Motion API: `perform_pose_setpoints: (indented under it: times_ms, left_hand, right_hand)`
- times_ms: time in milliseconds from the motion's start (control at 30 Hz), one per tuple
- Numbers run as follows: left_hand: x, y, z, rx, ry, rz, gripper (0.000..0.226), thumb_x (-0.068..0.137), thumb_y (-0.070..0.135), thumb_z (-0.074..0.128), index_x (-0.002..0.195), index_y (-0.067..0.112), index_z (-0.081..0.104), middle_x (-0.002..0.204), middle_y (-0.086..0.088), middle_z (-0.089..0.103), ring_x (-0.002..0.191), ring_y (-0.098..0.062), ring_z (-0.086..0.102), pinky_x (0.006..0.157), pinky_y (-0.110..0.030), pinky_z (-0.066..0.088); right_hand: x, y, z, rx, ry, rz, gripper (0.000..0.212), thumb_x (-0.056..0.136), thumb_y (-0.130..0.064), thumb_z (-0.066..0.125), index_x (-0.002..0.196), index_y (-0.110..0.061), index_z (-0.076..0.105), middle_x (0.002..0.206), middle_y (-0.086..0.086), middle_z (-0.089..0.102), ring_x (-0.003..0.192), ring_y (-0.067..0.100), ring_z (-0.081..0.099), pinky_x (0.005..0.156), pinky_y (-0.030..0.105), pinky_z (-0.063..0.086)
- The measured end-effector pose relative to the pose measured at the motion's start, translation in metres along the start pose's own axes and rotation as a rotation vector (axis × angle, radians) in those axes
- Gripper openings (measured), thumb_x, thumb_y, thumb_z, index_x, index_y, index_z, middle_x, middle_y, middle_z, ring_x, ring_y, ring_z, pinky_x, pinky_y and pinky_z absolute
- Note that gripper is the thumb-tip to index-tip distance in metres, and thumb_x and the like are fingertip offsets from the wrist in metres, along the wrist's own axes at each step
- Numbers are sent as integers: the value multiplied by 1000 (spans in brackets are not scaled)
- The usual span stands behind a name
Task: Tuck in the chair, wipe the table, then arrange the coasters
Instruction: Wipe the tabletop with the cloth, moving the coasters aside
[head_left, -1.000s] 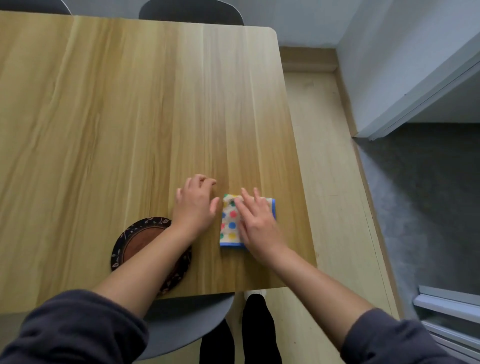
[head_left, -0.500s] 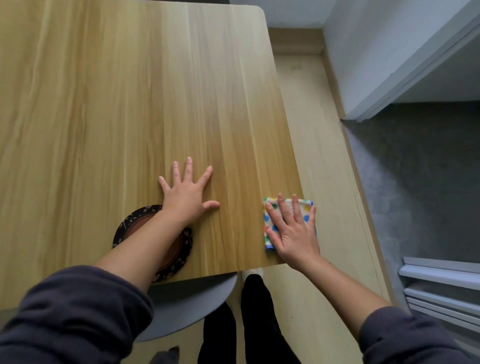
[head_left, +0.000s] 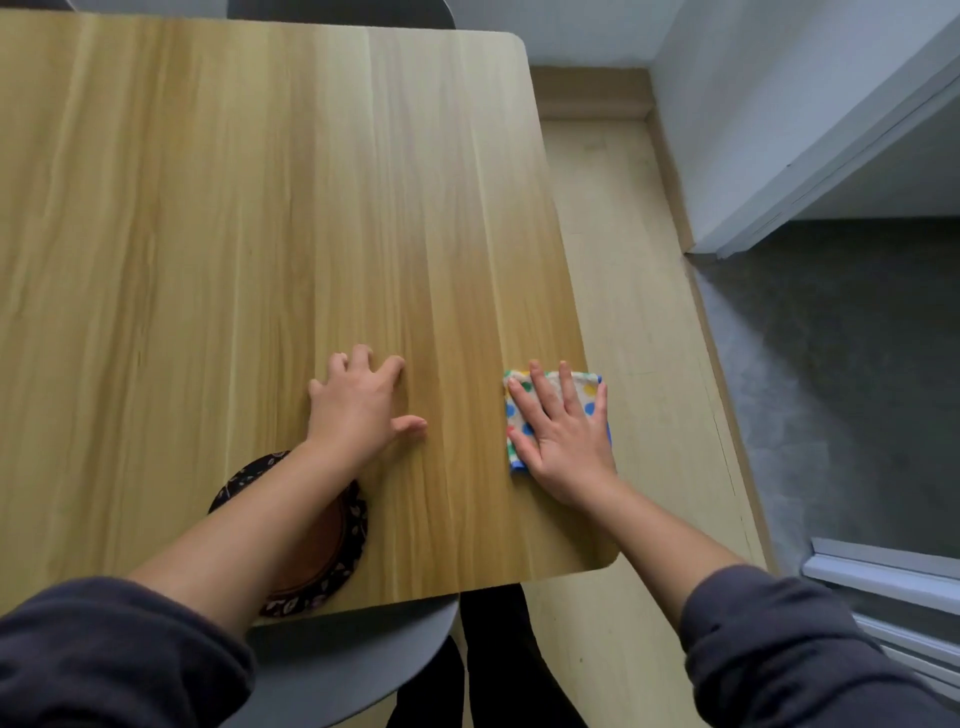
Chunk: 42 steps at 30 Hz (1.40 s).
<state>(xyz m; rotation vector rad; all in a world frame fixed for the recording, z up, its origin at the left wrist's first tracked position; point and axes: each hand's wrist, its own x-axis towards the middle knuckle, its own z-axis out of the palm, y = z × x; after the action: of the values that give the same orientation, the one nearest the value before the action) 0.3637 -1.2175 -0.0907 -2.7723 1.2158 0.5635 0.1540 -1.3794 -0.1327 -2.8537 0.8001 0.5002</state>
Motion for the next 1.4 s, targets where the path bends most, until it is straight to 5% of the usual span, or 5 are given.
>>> perform_pose_setpoints:
  times_ms: [100, 400, 1000, 1267, 1400]
  left_hand:
    - [27, -6, -7, -65, 117, -22, 80, 70, 71, 61, 134, 25, 43, 135, -7, 43, 122, -27, 42, 91, -52, 43]
    - [155, -23, -44, -150, -28, -129, 107, 61, 75, 65, 148, 42, 12, 160, -3, 0, 147, -31, -4, 103, -74, 12]
    - [298, -63, -91, -210, -167, -319, 128, 44, 70, 79, 143, 57, -1, 156, 8, -24, 145, -30, -17, 98, -78, 15]
    - [296, -63, -89, -194, -137, -335, 129, 43, 70, 79, 143, 57, -1, 156, 8, -25, 145, -29, -16, 99, -77, 16]
    - [296, -62, -88, -186, -130, -337, 129, 43, 71, 78, 143, 57, -3, 156, 8, -25, 145, -29, -17, 99, -77, 17]
  right_hand:
    - [41, 7, -14, 4, 14, -24, 60, 97, -59, 11, 149, -44, -14, 155, -15, -27, 149, 22, -20, 113, 64, -11]
    - [189, 33, -62, 7, 64, -91, 61, 94, -61, 6, 152, -46, -5, 163, -13, -12, 150, 20, -14, 114, 62, -10]
    - [477, 58, -170, 101, 179, 14, 53, 102, -49, 17, 154, -41, 9, 164, -10, -4, 151, 22, -9, 114, 65, -4]
    - [550, 34, -191, 133, 206, 269, 57, 100, -50, 12, 155, -39, 3, 164, -5, -10, 149, 31, -14, 106, 75, -8]
    - [548, -16, -185, 127, 225, 108, 58, 99, -48, 13, 155, -38, 4, 165, -3, -9, 149, 32, -13, 104, 74, -11]
